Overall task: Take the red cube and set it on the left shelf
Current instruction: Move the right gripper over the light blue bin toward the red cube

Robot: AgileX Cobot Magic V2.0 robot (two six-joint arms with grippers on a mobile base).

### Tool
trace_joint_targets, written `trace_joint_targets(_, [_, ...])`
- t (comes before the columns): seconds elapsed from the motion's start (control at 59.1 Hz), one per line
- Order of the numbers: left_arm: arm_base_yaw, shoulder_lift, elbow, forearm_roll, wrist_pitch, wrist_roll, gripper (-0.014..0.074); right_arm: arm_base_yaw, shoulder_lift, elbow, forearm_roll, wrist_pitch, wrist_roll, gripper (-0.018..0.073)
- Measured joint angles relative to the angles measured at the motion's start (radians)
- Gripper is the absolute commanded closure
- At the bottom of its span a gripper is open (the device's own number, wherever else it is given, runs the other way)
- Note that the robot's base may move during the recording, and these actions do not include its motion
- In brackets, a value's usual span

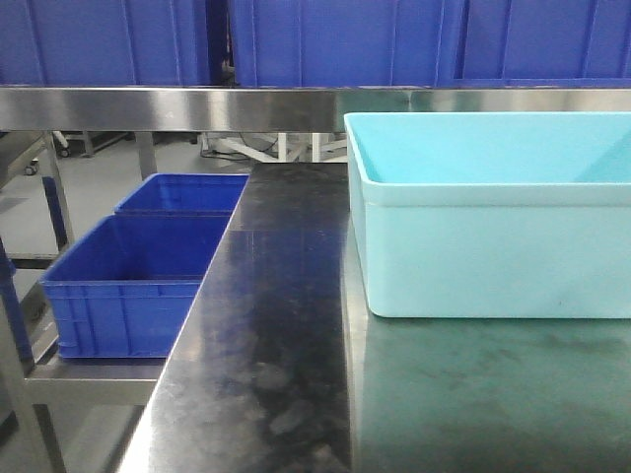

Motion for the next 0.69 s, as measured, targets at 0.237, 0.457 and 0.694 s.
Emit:
trace_joint_targets(0.237, [0.000,0.000,0.000,0.000,0.000,0.000,0.0495,0.000,0.000,0.000,0.000,-0.182,0.022,0.0513])
trace_joint_targets(0.457, [0.000,0.000,0.000,0.000,0.000,0.000,0.0495,0.000,0.085,-0.049,0.006,-0.267,0.061,0.0513])
trace_joint_targets(0.694, [0.000,0.000,0.000,0.000,0.000,0.000,0.0495,0.000,0.453,-0.276,0.007,-0.274,0.066,0.0513])
